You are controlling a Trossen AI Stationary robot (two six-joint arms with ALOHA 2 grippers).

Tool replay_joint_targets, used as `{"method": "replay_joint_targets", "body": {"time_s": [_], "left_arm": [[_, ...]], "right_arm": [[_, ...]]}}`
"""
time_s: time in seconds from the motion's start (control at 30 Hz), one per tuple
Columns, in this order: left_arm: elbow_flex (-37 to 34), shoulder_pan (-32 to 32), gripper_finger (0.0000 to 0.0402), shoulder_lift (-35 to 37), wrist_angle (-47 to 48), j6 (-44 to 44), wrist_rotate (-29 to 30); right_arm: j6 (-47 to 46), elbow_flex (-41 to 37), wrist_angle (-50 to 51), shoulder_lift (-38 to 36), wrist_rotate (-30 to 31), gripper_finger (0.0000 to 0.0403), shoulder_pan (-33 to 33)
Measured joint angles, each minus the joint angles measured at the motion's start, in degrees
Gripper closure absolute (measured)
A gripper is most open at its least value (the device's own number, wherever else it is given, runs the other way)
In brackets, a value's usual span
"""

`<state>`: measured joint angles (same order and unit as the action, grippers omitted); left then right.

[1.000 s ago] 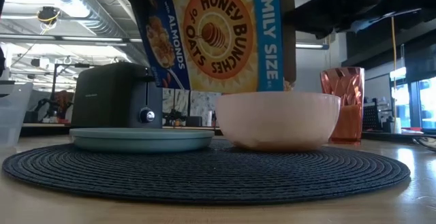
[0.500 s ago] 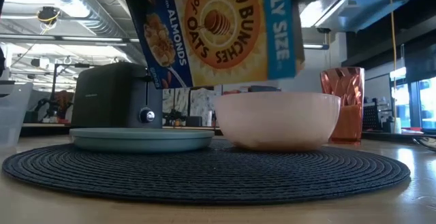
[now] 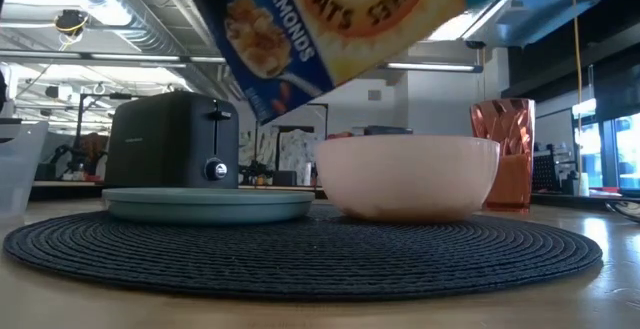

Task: Arrange a breakfast setting
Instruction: Pour the cereal into the light pink bowl

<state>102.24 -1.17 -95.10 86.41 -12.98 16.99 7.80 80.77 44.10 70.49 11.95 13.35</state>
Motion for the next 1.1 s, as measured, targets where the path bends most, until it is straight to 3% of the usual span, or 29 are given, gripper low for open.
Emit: {"method": "replay_joint_targets", "body": {"time_s": [0.23,0.4,0.57,0.77,0.97,1.1], "left_arm": [[-0.2,0.1,0.0211,-0.2,-10.4,-1.5,-2.6],[-0.5,1.5,0.0211,-0.5,-17.5,-4.1,-2.7],[-0.5,5.4,0.0211,-0.5,-21.2,-4.6,-5.1],[-6.9,9.9,0.0211,-0.4,-34.3,-4.2,-17.0],[-17.6,12.2,0.0212,-0.5,-54.1,-4.3,-27.8],[-23.0,13.3,0.0216,-0.5,-64.9,-4.5,-29.2]], "right_arm": [[0.2,15.5,11.4,3.6,-14.8,0.0403,-11.6],[1.5,24.9,19.6,9.7,-21.0,0.0403,-16.1],[3.8,32.8,24.5,14.3,-19.9,0.0403,-16.4],[4.9,42.3,31.5,17.6,-17.6,0.0403,-16.5],[4.5,43.5,33.3,17.4,-16.5,0.0395,-16.4],[4.9,43.6,31.6,17.2,-13.8,0.036,-16.4]]}}
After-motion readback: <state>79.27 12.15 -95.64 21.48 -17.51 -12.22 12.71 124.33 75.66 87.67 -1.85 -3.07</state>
